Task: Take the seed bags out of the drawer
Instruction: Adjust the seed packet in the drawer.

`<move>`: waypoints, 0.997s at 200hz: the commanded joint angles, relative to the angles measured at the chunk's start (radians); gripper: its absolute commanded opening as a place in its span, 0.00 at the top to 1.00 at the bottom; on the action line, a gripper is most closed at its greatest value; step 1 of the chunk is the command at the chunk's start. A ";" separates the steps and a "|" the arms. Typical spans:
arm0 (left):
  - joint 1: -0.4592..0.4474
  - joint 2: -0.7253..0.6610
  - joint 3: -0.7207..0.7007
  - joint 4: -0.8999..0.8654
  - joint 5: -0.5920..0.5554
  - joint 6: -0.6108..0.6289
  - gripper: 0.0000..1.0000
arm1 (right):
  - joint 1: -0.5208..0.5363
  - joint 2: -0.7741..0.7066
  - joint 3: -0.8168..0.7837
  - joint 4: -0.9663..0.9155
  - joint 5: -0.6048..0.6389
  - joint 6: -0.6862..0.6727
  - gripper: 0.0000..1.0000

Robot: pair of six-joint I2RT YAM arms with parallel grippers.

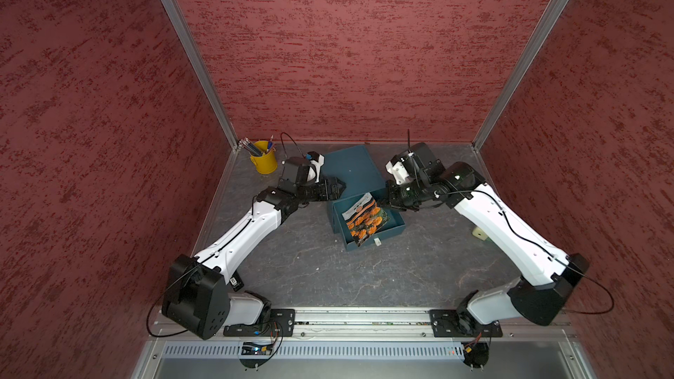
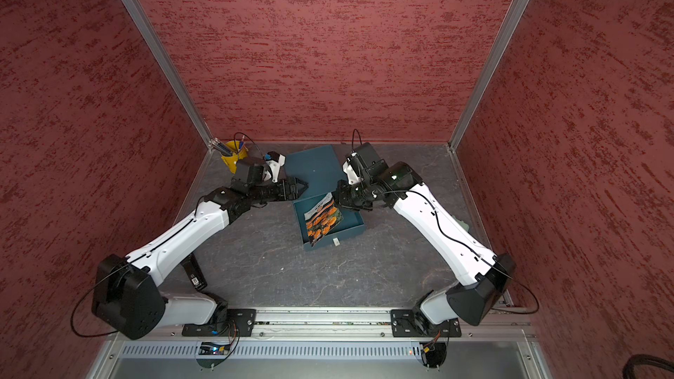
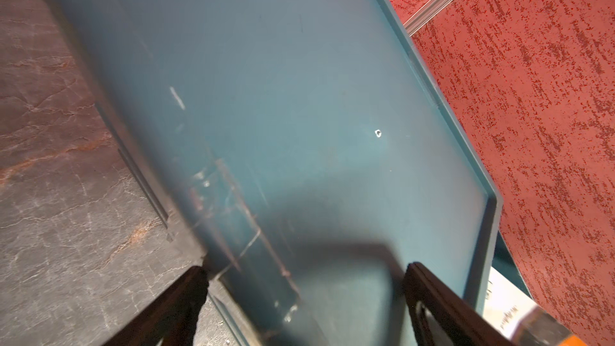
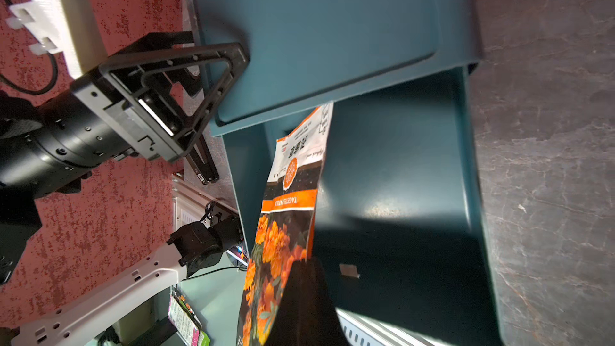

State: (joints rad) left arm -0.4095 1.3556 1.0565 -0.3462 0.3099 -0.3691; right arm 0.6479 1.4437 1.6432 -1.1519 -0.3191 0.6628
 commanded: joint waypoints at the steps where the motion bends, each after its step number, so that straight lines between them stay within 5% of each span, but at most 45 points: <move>1: -0.010 0.025 0.013 -0.074 -0.024 0.027 0.05 | -0.008 -0.036 -0.012 -0.014 0.000 0.014 1.00; 145: -0.014 0.031 0.022 -0.082 -0.033 0.037 0.05 | -0.016 0.073 -0.013 0.001 -0.004 -0.018 1.00; 199: -0.012 0.037 0.021 -0.074 -0.032 0.036 0.05 | -0.035 0.085 0.139 -0.082 0.011 -0.018 1.00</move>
State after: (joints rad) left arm -0.4160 1.3617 1.0733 -0.3672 0.2913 -0.3622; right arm 0.6342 1.5345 1.6886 -1.1873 -0.3183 0.6575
